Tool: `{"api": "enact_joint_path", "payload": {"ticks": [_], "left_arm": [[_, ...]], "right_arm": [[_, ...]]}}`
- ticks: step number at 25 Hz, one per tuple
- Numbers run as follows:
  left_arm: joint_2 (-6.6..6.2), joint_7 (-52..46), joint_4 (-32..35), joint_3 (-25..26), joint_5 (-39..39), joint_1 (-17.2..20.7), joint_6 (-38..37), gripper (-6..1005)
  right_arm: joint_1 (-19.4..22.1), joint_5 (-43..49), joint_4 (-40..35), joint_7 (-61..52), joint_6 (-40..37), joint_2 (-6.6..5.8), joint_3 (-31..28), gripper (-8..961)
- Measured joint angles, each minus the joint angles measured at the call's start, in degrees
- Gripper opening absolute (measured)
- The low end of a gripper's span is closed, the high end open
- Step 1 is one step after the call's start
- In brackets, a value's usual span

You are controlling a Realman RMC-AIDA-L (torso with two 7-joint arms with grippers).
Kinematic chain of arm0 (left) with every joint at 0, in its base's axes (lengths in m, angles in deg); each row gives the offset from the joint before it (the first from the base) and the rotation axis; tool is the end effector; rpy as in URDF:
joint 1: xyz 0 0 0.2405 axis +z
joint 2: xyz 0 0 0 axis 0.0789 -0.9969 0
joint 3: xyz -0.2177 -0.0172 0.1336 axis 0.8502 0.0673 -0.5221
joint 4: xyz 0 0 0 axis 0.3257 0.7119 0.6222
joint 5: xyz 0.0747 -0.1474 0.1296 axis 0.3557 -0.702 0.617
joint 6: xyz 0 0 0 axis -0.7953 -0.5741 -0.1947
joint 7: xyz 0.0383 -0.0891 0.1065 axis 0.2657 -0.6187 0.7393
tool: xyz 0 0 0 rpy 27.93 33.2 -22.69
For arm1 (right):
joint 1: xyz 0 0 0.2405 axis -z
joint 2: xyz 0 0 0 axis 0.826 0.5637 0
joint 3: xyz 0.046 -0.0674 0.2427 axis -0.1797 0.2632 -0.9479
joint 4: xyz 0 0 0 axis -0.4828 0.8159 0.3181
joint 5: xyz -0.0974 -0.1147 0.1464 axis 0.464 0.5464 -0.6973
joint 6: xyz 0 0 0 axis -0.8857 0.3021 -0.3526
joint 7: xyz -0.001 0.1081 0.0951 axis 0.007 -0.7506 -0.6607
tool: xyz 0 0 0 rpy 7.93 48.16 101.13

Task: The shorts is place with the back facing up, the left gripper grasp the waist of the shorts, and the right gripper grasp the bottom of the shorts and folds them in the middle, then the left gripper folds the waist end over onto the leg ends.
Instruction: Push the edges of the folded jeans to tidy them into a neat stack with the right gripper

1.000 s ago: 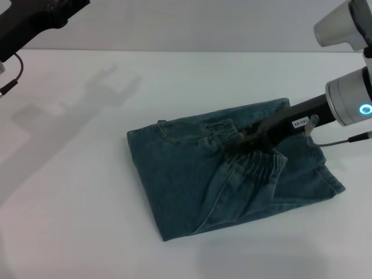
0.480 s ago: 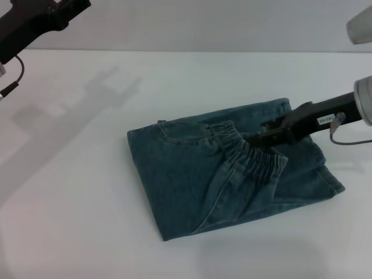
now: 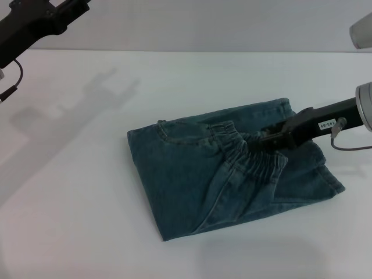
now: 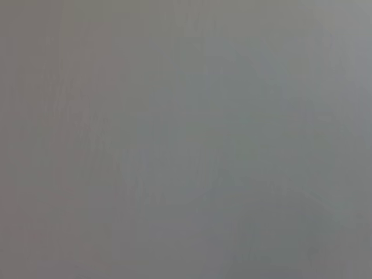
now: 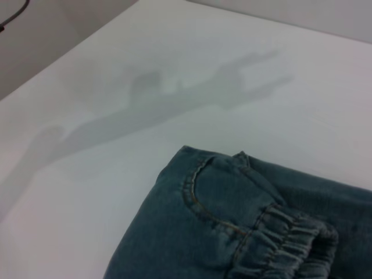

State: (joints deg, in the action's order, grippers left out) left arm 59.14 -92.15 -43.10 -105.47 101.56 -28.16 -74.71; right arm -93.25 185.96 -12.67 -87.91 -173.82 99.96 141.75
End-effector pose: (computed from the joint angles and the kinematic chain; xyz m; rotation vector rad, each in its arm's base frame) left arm -0.2423 0.3845 0.0644 -2.0315 -0.5794 -1.0866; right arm 0.2063 0.3728 0.0098 -2.7559 1.0400 0.1389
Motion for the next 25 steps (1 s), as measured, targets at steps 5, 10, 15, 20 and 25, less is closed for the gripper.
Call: {"api": "enact_joint_path", "payload": {"ticks": [5,10,15,20,25], "left_arm": [[0.00,0.0,0.0,0.0,0.0,0.1,-0.2,755],[0.00,0.0,0.0,0.0,0.0,0.2,-0.5,755],[0.00,0.0,0.0,0.0,0.0,0.2,-0.6,755],[0.00,0.0,0.0,0.0,0.0,0.2,-0.6,755],[0.00,0.1,0.0,0.0,0.0,0.2,-0.6,755]], "right_arm": [[0.5,-0.5,0.3,0.0,-0.1,0.12,0.5,613],[0.5,-0.5,1.4,0.0,0.2,0.13,0.5,613],[0.0,-1.0,1.9,0.0,0.3,0.23,0.8,613],[-1.2,-3.3,3.8,0.4,0.5,0.20,3.2,612],[-2.3,-3.4,4.5,0.5,0.7,0.22,6.4,612]]}}
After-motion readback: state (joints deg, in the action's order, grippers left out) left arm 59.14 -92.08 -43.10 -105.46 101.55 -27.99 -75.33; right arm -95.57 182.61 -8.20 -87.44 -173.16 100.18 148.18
